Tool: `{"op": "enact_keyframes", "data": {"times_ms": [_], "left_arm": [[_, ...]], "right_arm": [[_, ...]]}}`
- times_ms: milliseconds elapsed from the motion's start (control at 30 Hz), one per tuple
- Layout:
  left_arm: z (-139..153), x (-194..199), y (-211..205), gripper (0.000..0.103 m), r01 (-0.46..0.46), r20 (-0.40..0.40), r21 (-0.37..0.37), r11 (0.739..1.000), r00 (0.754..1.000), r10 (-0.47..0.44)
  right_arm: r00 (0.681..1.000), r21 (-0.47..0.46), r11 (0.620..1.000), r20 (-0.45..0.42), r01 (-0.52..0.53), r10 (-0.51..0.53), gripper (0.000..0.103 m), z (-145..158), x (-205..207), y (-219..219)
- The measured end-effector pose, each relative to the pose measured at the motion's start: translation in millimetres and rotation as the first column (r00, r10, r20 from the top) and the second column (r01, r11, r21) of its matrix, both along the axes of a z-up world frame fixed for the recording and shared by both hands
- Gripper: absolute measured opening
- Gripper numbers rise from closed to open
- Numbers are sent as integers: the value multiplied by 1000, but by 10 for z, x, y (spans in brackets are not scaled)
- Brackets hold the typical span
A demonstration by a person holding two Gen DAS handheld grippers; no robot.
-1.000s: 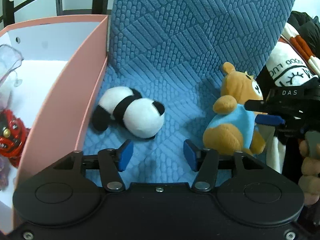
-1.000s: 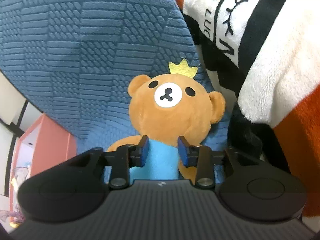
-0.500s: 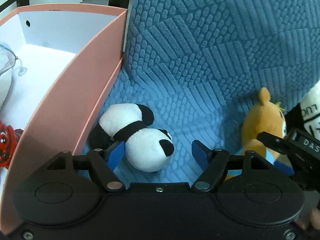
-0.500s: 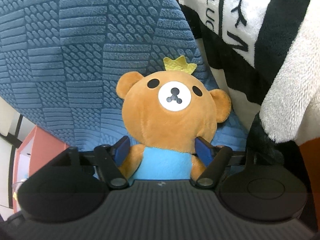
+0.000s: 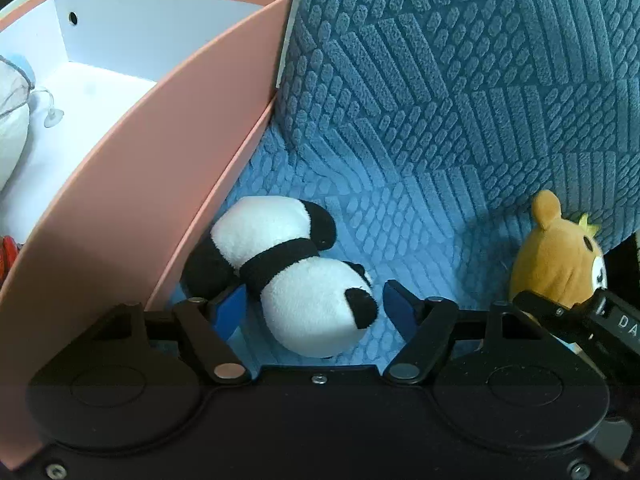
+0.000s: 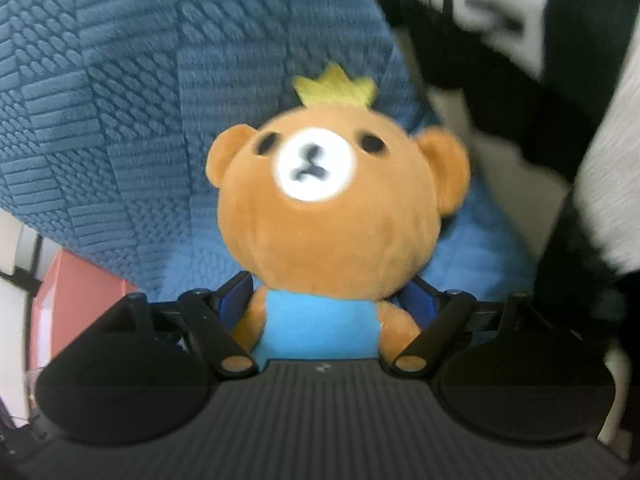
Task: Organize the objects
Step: 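Grasp the brown bear with the right gripper while the left gripper grasps the panda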
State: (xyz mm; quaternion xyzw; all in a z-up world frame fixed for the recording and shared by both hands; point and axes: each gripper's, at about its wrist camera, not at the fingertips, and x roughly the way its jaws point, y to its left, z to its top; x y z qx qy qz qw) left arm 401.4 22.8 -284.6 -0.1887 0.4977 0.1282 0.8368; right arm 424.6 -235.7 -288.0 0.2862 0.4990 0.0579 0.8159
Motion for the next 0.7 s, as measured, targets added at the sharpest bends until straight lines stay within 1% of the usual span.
{"op": "enact_keyframes", "data": {"times_ms": [33,67,200,233,300,367,433,567,700], "left_arm": [[-7,-2,-4,65,4,-1,8,1000,1000,-4],[-14,-14,-9,64,8,0,17,1000,1000,-8],[-9,-65,-30,63,45,11,40,998,999,-45],[-7,-69,-32,62,54,11,43,998,998,-55],[12,-99,-28,62,79,11,35,996,997,-79],[31,-140,-38,61,116,14,26,993,993,-116],[51,-209,-65,61,153,8,33,988,988,-153],[88,-346,-88,61,230,4,24,973,973,-230],[196,-533,-82,61,286,16,19,958,958,-286]], "right_arm": [[1000,-1,1000,7,-12,12,82,-7,-1,22],[1000,-28,999,8,-28,28,82,3,-1,65],[998,-71,996,25,-58,60,74,23,-23,162],[997,-85,994,31,-62,65,71,35,-34,173],[996,-106,992,44,-73,78,66,63,-58,188],[995,-116,990,52,-76,83,63,93,-78,191],[994,-128,988,55,-82,90,63,112,-21,199],[991,-143,985,70,-100,111,62,138,-114,216],[990,-152,982,65,-114,125,61,124,-246,221]]}}
